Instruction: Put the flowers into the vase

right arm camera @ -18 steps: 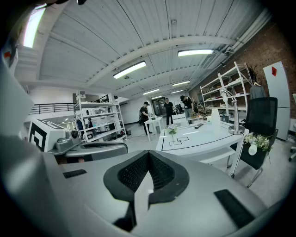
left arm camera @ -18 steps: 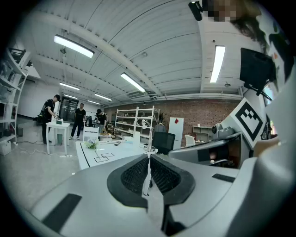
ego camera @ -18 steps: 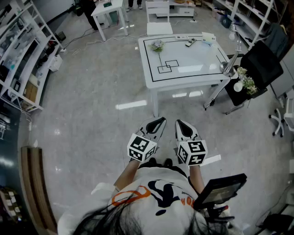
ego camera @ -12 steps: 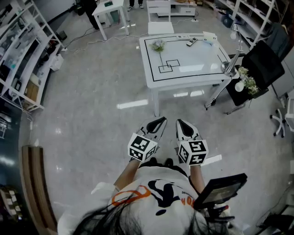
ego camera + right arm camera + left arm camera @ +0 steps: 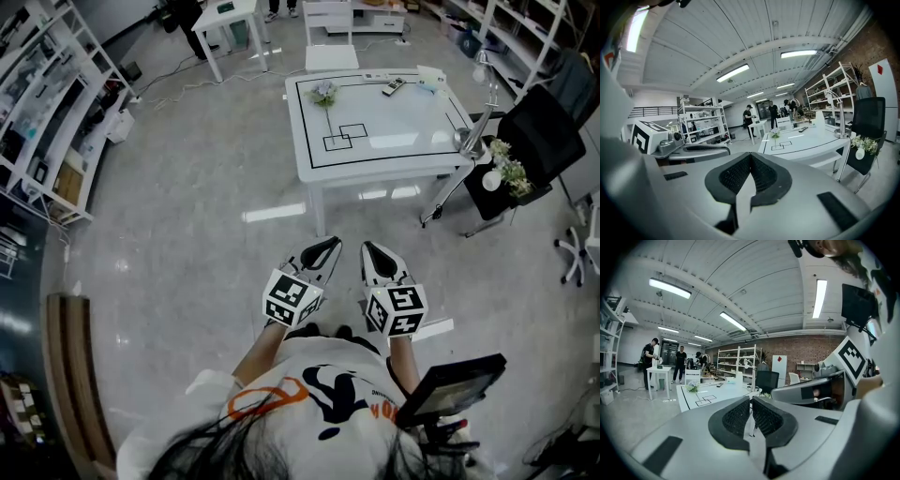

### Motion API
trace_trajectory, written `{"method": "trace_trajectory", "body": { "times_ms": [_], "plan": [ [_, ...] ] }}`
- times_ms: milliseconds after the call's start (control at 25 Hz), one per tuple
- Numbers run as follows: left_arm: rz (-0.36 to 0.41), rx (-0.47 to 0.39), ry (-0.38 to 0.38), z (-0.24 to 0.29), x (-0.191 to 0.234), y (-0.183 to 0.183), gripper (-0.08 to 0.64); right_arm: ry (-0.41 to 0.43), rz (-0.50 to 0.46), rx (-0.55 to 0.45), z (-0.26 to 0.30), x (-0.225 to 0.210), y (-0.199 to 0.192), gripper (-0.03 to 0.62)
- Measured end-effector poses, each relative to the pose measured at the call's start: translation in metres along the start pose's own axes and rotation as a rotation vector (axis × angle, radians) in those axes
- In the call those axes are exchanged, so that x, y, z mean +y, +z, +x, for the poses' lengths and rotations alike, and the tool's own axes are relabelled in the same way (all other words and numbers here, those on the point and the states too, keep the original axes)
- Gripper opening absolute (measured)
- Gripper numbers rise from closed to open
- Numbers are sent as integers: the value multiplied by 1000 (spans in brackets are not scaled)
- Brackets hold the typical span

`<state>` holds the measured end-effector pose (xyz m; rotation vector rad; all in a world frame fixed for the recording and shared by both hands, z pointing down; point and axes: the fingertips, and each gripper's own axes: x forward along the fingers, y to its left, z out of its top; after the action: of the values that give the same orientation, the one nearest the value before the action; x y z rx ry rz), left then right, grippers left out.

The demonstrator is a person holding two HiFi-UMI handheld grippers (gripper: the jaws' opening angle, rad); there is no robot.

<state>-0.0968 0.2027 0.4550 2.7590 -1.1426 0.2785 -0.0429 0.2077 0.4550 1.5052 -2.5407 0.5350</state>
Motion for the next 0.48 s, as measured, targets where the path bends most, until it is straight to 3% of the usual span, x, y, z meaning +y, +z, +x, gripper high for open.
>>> {"method": "trace_trajectory", "body": {
  "times_ms": [480],
  "plan": [
    [-39, 18, 31, 33, -8, -16, 11, 49, 16, 51, 2, -35, -18, 14]
  ]
}}
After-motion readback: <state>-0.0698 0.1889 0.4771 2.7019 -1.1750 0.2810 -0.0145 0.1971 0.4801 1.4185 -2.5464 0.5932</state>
